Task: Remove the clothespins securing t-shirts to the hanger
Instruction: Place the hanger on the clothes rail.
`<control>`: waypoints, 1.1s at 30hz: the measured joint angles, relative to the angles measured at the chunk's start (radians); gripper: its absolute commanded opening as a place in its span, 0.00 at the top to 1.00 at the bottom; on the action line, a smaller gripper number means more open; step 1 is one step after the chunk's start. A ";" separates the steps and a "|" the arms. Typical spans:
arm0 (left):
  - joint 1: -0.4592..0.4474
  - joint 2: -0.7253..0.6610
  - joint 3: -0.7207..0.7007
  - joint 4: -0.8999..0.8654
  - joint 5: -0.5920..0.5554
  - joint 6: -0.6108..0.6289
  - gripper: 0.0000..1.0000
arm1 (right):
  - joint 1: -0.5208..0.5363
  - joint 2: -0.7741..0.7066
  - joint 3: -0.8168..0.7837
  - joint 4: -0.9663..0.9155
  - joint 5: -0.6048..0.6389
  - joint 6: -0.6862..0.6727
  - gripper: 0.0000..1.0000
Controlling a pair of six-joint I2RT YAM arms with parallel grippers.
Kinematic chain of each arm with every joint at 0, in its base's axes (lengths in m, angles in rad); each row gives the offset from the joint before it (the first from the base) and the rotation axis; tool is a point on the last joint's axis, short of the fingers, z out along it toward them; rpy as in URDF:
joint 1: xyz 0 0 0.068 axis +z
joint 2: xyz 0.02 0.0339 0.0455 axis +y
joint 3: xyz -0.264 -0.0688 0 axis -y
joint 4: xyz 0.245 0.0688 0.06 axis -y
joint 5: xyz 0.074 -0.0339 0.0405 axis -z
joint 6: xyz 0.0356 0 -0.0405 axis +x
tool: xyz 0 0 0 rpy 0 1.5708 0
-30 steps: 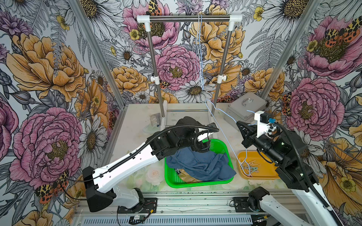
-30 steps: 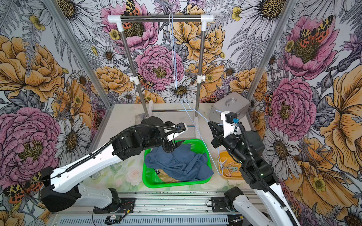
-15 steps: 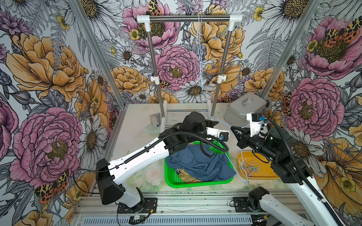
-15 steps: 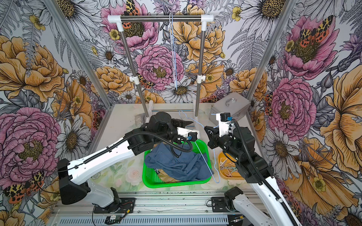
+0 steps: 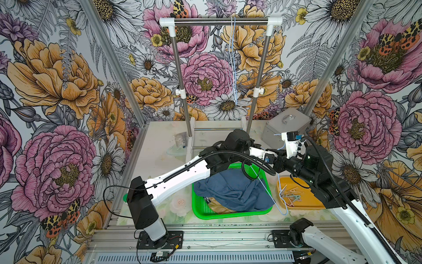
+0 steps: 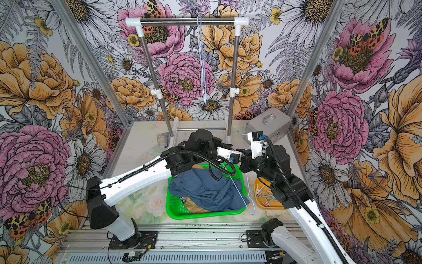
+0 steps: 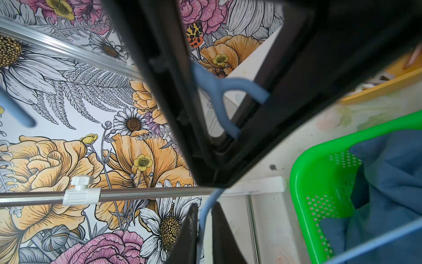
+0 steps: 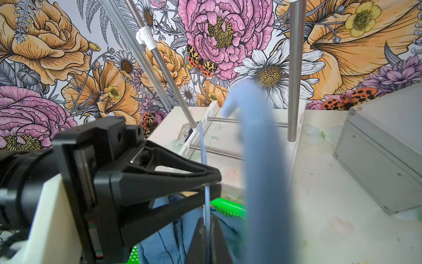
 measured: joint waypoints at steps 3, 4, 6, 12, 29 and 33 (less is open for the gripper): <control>0.001 0.000 0.000 0.001 0.000 -0.003 0.91 | 0.000 0.000 0.000 -0.002 -0.002 0.000 1.00; 0.004 0.000 0.000 0.000 0.001 -0.003 0.89 | 0.000 0.000 0.000 -0.002 -0.004 0.000 1.00; 0.005 0.000 0.000 0.002 0.001 -0.008 0.88 | 0.000 -0.001 0.000 -0.002 -0.007 0.000 1.00; 0.006 0.001 0.000 0.004 0.002 -0.001 0.87 | 0.003 -0.002 0.000 -0.002 -0.025 0.000 1.00; 0.047 0.000 0.013 0.000 0.054 0.011 1.00 | 0.002 -0.055 -0.011 -0.006 -0.018 -0.014 0.54; 0.071 0.000 0.013 0.000 0.056 -0.021 1.00 | 0.003 -0.057 -0.011 -0.026 -0.024 -0.019 0.52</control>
